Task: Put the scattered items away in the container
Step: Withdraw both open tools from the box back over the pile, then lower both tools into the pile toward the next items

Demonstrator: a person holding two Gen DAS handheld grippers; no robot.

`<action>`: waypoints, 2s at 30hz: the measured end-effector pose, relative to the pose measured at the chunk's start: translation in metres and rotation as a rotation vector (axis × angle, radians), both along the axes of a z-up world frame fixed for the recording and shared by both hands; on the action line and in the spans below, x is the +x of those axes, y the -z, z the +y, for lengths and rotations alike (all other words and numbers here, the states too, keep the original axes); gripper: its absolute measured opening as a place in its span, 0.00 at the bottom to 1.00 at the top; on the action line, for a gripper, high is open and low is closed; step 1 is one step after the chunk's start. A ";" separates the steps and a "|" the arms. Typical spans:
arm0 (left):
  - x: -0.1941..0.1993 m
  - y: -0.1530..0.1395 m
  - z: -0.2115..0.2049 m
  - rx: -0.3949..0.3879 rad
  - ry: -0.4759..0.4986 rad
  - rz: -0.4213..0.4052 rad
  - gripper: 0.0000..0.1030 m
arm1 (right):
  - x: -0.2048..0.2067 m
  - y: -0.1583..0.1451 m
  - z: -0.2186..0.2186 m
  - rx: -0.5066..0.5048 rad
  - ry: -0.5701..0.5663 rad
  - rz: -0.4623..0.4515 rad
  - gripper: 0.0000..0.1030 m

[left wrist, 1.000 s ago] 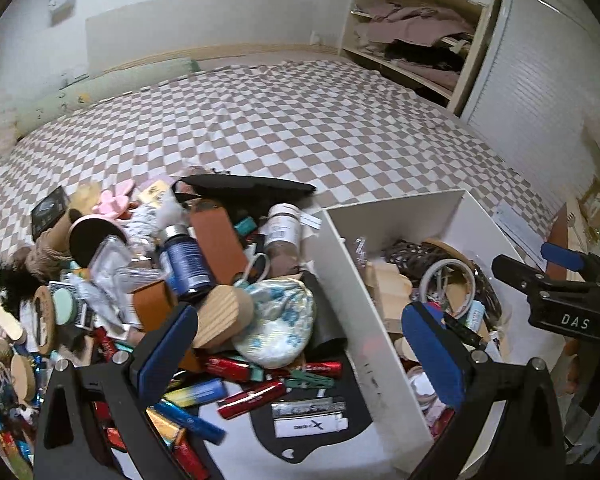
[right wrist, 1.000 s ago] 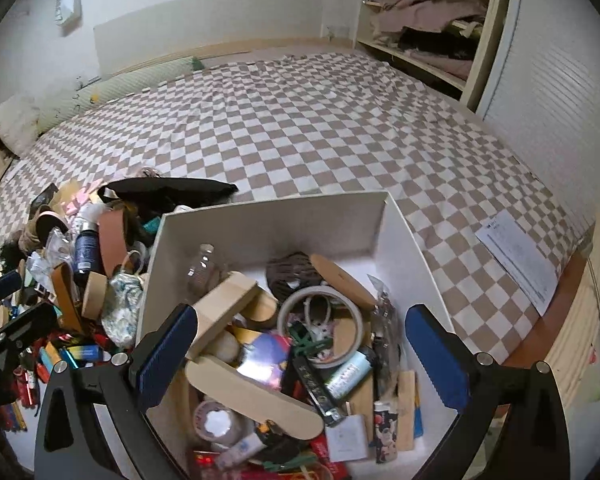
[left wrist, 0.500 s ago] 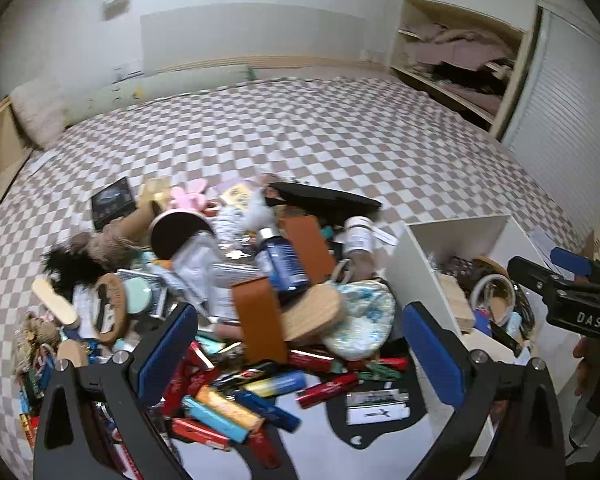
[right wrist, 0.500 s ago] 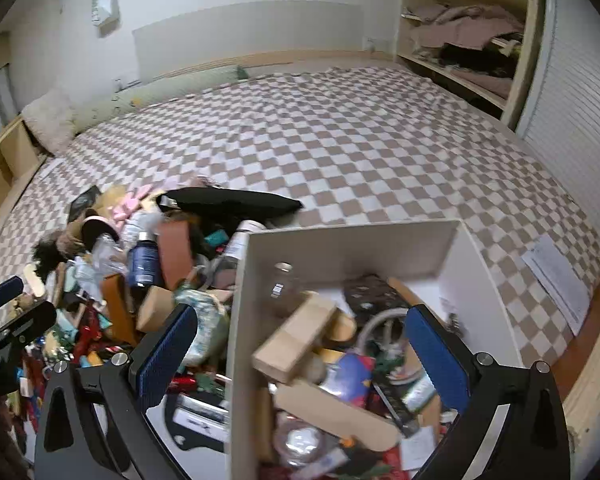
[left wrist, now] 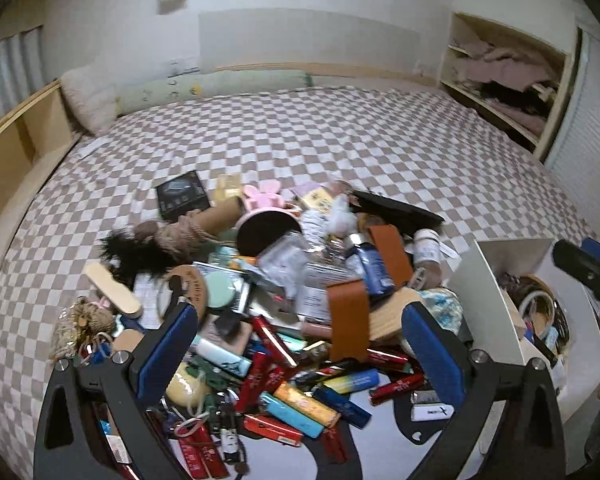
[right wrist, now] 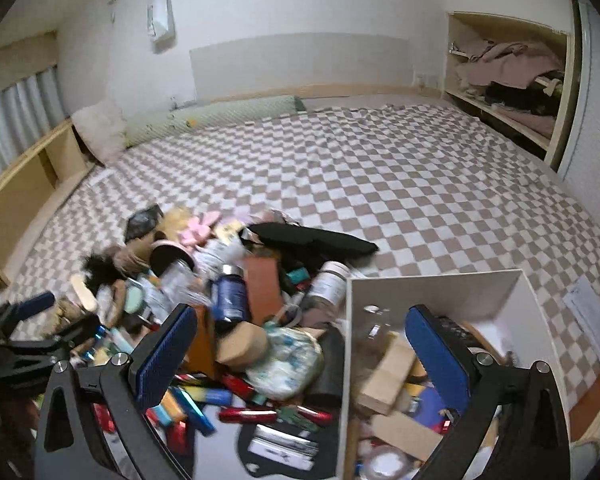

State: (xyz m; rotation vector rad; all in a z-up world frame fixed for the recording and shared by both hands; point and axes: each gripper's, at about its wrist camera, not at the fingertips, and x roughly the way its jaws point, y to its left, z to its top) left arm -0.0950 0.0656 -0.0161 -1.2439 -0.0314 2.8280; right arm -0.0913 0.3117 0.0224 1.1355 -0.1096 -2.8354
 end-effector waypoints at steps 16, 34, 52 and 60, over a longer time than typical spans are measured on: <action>0.010 -0.001 -0.075 0.062 -0.126 0.043 1.00 | -0.016 0.004 -0.037 0.001 -0.087 0.075 1.00; -0.019 0.026 -0.130 0.168 -0.259 -0.102 0.98 | -0.058 0.022 -0.061 -0.036 -0.084 -0.066 1.00; -0.064 0.062 -0.131 0.179 -0.226 -0.272 0.98 | -0.102 0.087 -0.049 -0.196 -0.001 -0.338 0.80; -0.062 0.094 -0.181 0.098 -0.288 -0.366 0.98 | -0.109 0.128 -0.055 -0.251 -0.079 -0.520 0.66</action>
